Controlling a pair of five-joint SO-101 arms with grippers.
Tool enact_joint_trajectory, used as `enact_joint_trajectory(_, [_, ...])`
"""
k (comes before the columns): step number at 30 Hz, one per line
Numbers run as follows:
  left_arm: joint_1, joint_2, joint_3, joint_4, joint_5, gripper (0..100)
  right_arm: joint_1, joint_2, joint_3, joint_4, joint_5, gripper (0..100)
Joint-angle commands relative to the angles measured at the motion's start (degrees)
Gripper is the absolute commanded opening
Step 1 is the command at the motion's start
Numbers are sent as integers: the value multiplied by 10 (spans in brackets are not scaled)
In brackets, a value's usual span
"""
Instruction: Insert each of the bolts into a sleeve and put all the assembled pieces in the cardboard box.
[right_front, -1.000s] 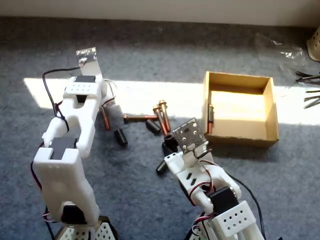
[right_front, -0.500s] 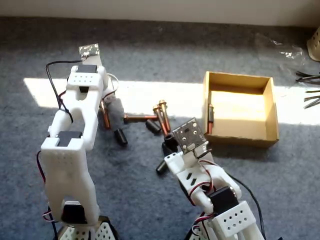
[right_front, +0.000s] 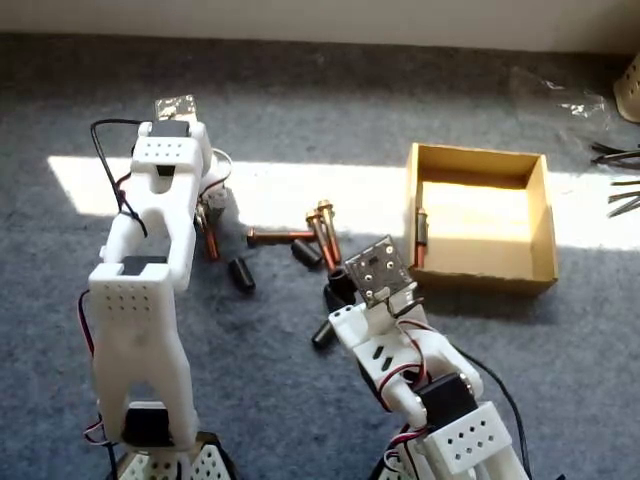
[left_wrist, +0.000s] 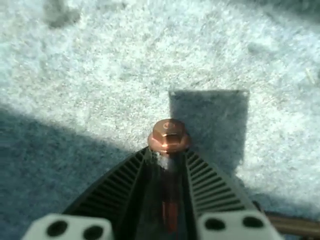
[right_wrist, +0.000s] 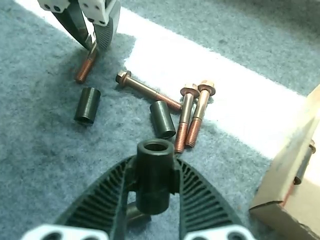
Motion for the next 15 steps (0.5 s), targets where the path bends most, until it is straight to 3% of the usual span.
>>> enact_joint_trajectory(1, [2, 7, -9, 14, -4, 104, 0, -7, -7, -12, -2, 5])
enact_joint_trajectory(6, [2, 7, -9, 10, -4, 99, 0, -7, -7, -12, -2, 5])
enact_joint_trajectory(11, [3, 7, -9, 10, -4, 2, 0, -7, -7, -12, -2, 5])
enact_joint_trajectory(15, [3, 7, -9, 10, -4, 5, 0, -7, -6, -12, -2, 5])
